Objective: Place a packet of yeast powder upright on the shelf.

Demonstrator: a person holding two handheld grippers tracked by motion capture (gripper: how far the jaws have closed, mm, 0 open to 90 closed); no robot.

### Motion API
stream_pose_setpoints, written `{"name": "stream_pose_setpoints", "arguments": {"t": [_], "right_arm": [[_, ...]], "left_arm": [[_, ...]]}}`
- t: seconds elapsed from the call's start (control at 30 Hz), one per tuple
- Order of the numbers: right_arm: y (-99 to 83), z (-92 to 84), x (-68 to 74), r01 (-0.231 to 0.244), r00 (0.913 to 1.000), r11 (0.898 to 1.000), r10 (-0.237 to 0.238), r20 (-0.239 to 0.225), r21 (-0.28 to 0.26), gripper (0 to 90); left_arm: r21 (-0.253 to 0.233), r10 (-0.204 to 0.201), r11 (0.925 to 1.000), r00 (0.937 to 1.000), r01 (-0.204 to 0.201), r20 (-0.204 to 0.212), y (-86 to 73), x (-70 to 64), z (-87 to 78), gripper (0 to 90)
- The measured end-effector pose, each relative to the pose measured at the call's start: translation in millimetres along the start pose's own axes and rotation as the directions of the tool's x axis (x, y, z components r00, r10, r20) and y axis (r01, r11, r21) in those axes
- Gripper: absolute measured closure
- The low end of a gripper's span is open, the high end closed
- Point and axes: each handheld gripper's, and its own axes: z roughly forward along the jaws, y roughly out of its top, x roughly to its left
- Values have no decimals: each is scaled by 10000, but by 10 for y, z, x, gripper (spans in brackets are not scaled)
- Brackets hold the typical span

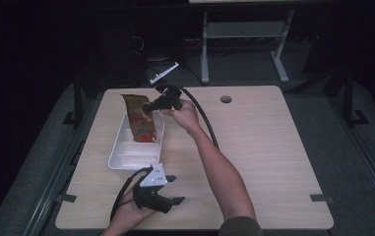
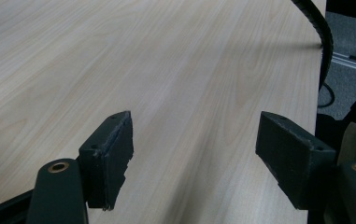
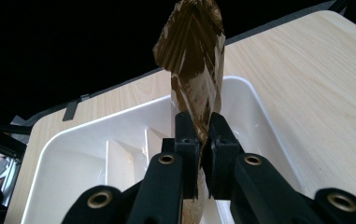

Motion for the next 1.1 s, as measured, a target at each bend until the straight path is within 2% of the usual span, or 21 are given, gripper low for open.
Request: {"name": "stream_pose_setpoints", "arguments": {"t": [0.33, 0.83, 1.1], "right_arm": [[-47, 47, -12, -95, 10000, 9999, 95, -15, 46, 842], [-213, 136, -98, -596, 9979, 9982, 595, -263, -37, 836], [-244, 153, -110, -697, 9971, 9976, 696, -291, -13, 820]], "left_arm": [[-8, 0, 10000, 10000, 0, -10, 0, 2, 1, 267], [50, 35, 10000, 10000, -35, 44, -4, 0, 17, 267], [55, 47, 10000, 10000, -47, 63, -2, -3, 22, 267]]}}
